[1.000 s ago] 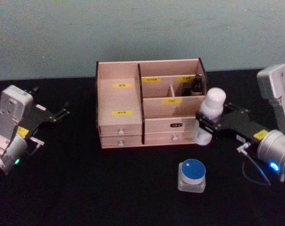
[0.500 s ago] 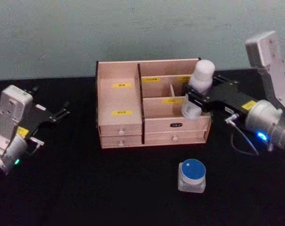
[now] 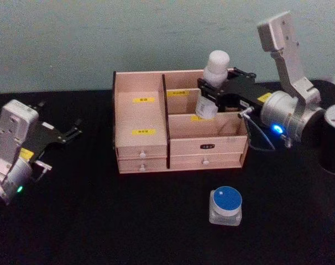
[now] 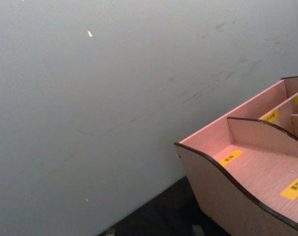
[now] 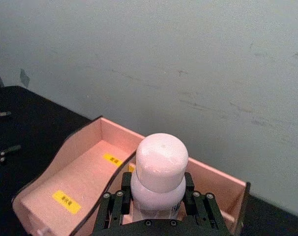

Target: Pick up the facial cleanser and watermelon frost from the table and place them into the tiered storage box.

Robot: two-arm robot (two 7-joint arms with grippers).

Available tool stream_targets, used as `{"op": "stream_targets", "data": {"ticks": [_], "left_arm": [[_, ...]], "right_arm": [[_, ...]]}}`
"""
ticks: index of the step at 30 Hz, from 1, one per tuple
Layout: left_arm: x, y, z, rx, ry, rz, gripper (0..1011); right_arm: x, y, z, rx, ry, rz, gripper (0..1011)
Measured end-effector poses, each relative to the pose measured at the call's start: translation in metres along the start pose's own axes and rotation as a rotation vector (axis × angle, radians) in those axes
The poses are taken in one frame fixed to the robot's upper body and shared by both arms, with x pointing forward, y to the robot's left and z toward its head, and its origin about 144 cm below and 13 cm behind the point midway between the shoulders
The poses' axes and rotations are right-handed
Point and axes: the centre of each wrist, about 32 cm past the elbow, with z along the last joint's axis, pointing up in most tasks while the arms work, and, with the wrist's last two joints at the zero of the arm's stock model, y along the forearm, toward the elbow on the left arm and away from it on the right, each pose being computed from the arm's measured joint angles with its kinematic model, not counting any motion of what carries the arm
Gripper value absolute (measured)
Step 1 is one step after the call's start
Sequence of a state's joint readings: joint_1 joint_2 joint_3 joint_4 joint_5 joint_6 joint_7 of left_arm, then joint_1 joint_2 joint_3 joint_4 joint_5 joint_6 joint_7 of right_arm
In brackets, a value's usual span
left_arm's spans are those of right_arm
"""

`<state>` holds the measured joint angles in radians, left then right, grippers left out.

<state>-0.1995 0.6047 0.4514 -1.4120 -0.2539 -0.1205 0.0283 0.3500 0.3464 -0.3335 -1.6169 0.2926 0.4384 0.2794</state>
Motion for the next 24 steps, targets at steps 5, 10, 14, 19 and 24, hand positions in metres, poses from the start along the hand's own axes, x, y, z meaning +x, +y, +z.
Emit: {"op": "stream_targets", "data": {"ticks": [5,10,14,19,24], "left_arm": [[0.0,0.0,0.0,0.0,0.0,0.0,1001],[0.0,0.0,0.0,0.0,0.0,0.0,1001],[0.0,0.0,0.0,0.0,0.0,0.0,1001],[0.0,0.0,0.0,0.0,0.0,0.0,1001],[0.0,0.0,0.0,0.0,0.0,0.0,1001]], "right_arm": [[0.002,0.012,0.003,0.005,0.001,0.005,607],[0.004,0.021,0.005,0.003,0.0,0.01,607],[0.005,0.028,0.006,-0.002,0.0,0.015,607],[0.005,0.035,0.005,-0.009,0.001,0.022,607],[0.004,0.04,0.005,-0.011,0.003,0.025,607]]}}
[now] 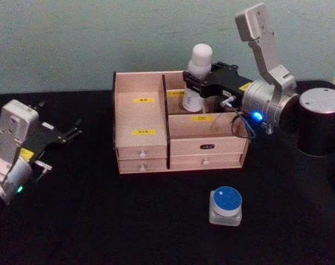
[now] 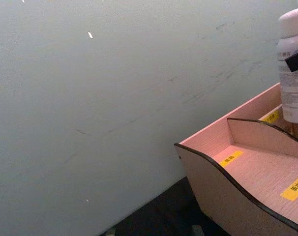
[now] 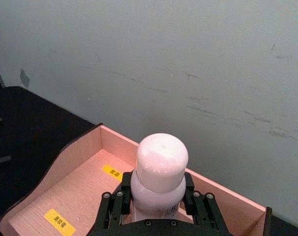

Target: Pick up the facial cleanser and watermelon frost from the table and place them into the tiered storage box.

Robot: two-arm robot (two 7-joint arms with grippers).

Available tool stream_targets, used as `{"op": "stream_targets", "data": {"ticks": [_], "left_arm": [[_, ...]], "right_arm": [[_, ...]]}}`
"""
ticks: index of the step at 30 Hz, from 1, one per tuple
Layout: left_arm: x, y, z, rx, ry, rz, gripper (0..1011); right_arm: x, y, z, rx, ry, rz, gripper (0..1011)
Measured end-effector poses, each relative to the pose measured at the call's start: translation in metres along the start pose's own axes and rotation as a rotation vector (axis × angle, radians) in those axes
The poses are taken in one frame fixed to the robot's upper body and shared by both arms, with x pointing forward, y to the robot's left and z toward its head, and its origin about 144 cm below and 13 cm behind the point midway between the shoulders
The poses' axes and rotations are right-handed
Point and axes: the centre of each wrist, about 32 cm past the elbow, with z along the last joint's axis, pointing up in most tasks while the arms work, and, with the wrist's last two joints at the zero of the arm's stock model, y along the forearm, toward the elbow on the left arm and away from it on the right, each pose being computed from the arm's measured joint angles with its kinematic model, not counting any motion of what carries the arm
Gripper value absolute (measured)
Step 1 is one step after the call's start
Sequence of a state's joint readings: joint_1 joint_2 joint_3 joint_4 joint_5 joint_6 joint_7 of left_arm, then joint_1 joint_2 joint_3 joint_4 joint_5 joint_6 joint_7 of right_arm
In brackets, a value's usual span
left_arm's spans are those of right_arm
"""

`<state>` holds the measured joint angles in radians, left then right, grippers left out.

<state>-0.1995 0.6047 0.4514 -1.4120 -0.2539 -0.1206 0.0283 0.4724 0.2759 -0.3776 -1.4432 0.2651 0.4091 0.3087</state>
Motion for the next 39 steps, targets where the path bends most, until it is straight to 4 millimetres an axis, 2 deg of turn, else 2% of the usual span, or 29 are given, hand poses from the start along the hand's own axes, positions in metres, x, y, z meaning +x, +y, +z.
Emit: {"op": "stream_targets", "data": {"ticks": [10,39], "left_arm": [[0.0,0.0,0.0,0.0,0.0,0.0,1001],[0.0,0.0,0.0,0.0,0.0,0.0,1001]], "right_arm": [[0.0,0.009,-0.003,-0.013,0.002,0.007,607],[-0.004,0.027,-0.028,-0.093,-0.002,0.004,607]]}}
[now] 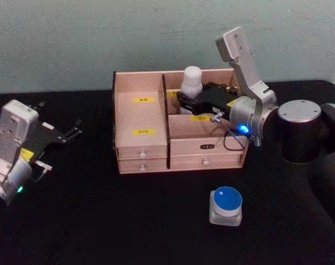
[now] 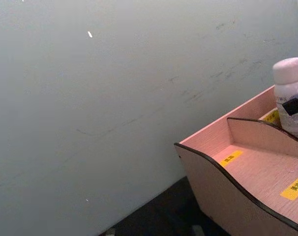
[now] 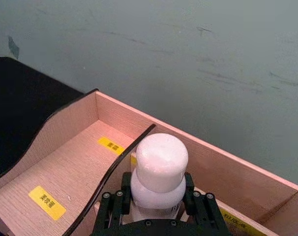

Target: Pick up the facial cleanser and watermelon frost from the table and place them into the tiered storage box.

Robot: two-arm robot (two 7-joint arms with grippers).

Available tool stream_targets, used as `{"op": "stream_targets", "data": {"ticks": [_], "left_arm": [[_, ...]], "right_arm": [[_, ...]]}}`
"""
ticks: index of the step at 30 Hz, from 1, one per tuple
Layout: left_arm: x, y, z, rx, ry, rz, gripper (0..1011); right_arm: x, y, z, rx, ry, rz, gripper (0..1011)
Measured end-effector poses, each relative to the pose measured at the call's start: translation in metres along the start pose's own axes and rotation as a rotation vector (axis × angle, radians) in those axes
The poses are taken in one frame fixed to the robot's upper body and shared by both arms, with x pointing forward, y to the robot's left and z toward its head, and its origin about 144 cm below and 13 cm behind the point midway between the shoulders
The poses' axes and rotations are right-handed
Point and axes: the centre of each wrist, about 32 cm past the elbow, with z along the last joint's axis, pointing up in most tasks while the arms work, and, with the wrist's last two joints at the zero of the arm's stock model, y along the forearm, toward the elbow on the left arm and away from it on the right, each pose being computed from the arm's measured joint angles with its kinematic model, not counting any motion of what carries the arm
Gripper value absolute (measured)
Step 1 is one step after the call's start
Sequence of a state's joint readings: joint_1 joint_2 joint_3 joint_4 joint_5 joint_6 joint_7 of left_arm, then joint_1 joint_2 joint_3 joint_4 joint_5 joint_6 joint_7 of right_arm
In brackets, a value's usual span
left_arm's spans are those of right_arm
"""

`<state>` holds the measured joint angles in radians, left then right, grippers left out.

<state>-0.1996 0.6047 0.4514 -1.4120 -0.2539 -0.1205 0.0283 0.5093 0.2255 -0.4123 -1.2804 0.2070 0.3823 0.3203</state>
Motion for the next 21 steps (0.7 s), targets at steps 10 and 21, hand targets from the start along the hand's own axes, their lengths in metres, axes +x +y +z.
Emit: {"op": "stream_targets", "data": {"ticks": [10,21], "left_arm": [[0.0,0.0,0.0,0.0,0.0,0.0,1001],[0.0,0.0,0.0,0.0,0.0,0.0,1001]], "right_arm": [[0.0002,-0.0001,0.0,0.0,0.0,-0.002,613],[0.0006,-0.0004,0.0004,0.002,0.002,-0.002,904]]}}
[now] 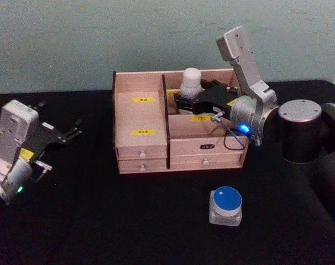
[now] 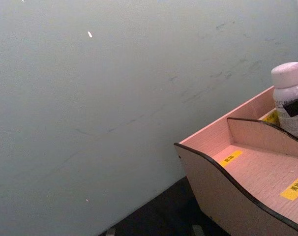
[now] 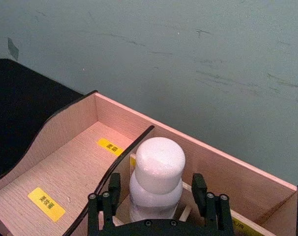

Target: Pick up the facial cleanser and watermelon frost from the table and place them into the tiered storage box.

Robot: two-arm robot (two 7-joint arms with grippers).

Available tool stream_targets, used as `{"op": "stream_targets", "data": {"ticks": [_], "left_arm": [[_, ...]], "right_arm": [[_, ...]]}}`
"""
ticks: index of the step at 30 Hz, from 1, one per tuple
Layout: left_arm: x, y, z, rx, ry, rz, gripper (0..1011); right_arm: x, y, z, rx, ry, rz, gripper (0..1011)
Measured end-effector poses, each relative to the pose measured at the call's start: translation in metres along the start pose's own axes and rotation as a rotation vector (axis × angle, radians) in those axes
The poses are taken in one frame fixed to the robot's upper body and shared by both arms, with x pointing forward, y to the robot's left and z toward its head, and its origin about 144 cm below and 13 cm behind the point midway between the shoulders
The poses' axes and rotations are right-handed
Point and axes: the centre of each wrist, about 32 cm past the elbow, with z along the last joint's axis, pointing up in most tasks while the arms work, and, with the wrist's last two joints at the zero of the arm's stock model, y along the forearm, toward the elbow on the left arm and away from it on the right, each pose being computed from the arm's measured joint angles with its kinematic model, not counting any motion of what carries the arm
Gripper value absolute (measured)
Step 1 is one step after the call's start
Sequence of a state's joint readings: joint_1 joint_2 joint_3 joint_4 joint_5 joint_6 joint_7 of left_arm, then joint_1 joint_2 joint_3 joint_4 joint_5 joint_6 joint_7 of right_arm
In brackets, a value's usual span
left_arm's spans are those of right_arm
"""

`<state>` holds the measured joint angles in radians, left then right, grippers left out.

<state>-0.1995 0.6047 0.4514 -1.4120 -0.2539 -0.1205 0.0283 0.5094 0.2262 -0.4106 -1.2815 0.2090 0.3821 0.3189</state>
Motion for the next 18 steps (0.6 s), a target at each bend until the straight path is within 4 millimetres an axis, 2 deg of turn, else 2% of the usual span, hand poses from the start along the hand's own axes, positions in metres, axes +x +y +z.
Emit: {"op": "stream_targets", "data": {"ticks": [5,18], "left_arm": [[0.0,0.0,0.0,0.0,0.0,0.0,1001],[0.0,0.0,0.0,0.0,0.0,0.0,1001]], "right_arm": [[-0.0001,-0.0001,0.0,0.0,0.001,0.0,1000],[-0.0001,-0.0038,0.0014,0.017,0.001,-0.001,1000]]}}
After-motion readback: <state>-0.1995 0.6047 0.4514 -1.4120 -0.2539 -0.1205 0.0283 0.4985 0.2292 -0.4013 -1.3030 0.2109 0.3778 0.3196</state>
